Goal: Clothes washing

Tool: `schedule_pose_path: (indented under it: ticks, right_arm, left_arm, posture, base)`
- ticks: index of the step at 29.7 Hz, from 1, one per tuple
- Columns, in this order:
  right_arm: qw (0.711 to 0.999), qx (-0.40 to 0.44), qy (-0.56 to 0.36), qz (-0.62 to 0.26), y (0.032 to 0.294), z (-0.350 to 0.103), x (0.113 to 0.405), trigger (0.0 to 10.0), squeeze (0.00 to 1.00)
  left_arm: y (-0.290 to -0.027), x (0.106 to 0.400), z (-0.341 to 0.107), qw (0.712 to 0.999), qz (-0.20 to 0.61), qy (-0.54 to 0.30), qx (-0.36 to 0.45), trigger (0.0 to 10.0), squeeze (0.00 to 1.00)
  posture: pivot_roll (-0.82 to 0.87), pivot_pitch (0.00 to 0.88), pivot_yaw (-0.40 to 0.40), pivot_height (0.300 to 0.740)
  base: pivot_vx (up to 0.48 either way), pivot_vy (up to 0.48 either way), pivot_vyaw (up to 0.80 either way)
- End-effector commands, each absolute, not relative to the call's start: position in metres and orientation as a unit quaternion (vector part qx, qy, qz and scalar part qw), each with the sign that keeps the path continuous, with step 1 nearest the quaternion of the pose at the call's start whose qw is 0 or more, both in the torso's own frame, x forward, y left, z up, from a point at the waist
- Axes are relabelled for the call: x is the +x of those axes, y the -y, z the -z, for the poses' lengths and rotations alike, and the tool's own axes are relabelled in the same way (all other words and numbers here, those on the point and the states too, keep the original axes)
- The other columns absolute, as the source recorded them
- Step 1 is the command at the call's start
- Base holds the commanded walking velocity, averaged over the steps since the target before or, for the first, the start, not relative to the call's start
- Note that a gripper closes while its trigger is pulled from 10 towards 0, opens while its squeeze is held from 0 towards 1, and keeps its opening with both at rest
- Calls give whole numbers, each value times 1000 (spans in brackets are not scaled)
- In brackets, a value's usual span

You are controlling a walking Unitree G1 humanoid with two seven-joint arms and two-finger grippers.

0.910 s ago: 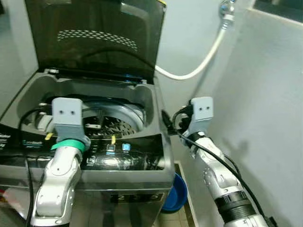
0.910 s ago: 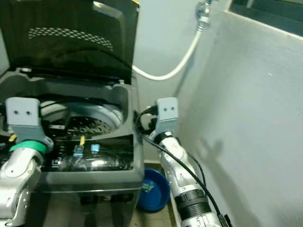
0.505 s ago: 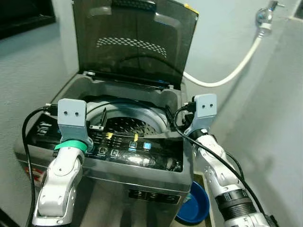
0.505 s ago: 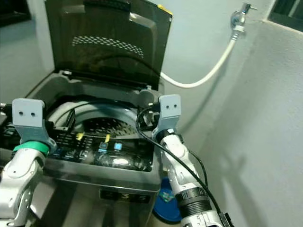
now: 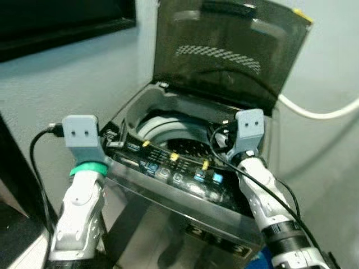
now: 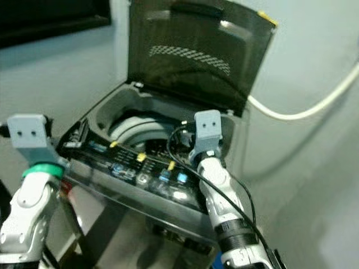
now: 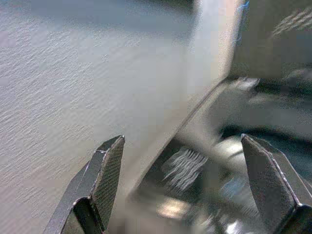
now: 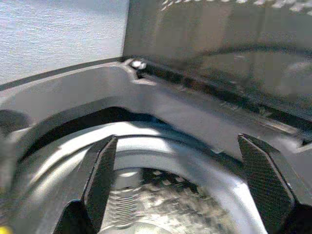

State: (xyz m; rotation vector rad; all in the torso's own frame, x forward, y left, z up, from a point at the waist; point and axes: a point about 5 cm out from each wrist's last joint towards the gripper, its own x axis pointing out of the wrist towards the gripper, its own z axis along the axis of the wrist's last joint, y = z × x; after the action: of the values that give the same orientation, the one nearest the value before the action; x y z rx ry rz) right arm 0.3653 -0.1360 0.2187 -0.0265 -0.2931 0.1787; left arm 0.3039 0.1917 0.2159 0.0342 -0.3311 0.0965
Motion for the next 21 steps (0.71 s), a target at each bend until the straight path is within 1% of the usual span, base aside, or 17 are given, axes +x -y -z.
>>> schedule_pose_path:
  ticks: [1, 2, 3, 7, 8, 9, 10, 11, 12, 13, 14, 15, 17, 18, 20, 21]
  right_arm:
    - [990, 3, 123, -67, 152, -208, 363, 10000, 0]
    - [990, 20, 120, -66, 156, -205, 359, 10000, 0]
    - [990, 24, 120, -73, 157, -204, 355, 10000, 0]
    - [988, 25, 122, -90, 153, -205, 349, 10000, 0]
    - [987, 25, 121, -104, 150, -203, 345, 10000, 0]
    - [987, 25, 121, -104, 150, -203, 345, 10000, 0]
    - [986, 19, 119, -112, 148, -201, 343, 10000, 0]
    - [986, 8, 119, -118, 147, -198, 340, 10000, 0]
    - [986, 8, 119, -118, 147, -198, 340, 10000, 0]
    - [986, 1, 114, -122, 147, -192, 339, 10000, 0]
    - [986, 1, 114, -122, 147, -192, 339, 10000, 0]
    - [987, -1, 107, -122, 148, -186, 338, 10000, 0]
    - [989, 5, 95, -116, 149, -179, 337, 10000, 0]
    - [989, 6, 94, -114, 150, -178, 338, 10000, 0]
    - [989, 6, 94, -114, 150, -178, 338, 10000, 0]
    - [989, 6, 94, -112, 150, -179, 338, 10000, 0]
  left_arm:
    - [-191, 300, -210, 987, -27, 157, 24, 10000, 0]
    - [-196, 296, -207, 987, -27, 157, 36, 10000, 0]
    - [-200, 291, -201, 988, -26, 147, 28, 10000, 0]
    - [-203, 287, -190, 991, -41, 130, 20, 10000, 0]
    - [-205, 288, -179, 992, -63, 99, 41, 10000, 0]
    - [-205, 288, -179, 992, -63, 99, 41, 10000, 0]
    - [-205, 288, -171, 992, -81, 81, 60, 10000, 0]
    - [-205, 288, -167, 991, -90, 79, 59, 10000, 0]
    - [-205, 288, -167, 991, -90, 79, 59, 10000, 0]
    - [-202, 288, -165, 993, -86, 69, 34, 10000, 0]
    - [-202, 288, -165, 993, -86, 69, 34, 10000, 0]
    - [-198, 289, -165, 996, -68, 63, 13, 10000, 0]
    - [-192, 290, -165, 998, -41, 50, -1, 10000, 0]
    - [-192, 291, -165, 997, -45, 54, 20, 10000, 0]
    - [-192, 291, -165, 997, -45, 54, 20, 10000, 0]
    - [-193, 292, -164, 995, -60, 49, 56, 10000, 0]
  posture:
    - [84, 0, -51, 740]
    - [64, 0, -41, 740]
    - [24, 0, -30, 740]
    - [5, 0, -22, 740]
    - [0, 0, -18, 740]
    - [0, 0, -18, 740]
    - [-1, 0, -19, 740]
    - [5, 0, -18, 740]
    - [5, 0, -18, 740]
    - [9, 0, -16, 740]
    - [9, 0, -16, 740]
    - [23, 0, -4, 740]
    - [26, 0, 2, 740]
    - [27, 0, 10, 740]
    - [27, 0, 10, 740]
    - [27, 0, 10, 740]
  base:
    - [0, 0, 800]
    - [0, 0, 800]
    - [0, 0, 800]
    - [0, 0, 800]
    - [0, 0, 800]
    - [0, 0, 800]
    - [0, 0, 800]
    - [0, 0, 800]
    - [0, 0, 800]
    - [0, 0, 800]
    - [0, 0, 800]
    - [0, 0, 800]
    - [0, 0, 800]
    - [0, 0, 800]
    - [0, 0, 800]
    - [0, 0, 800]
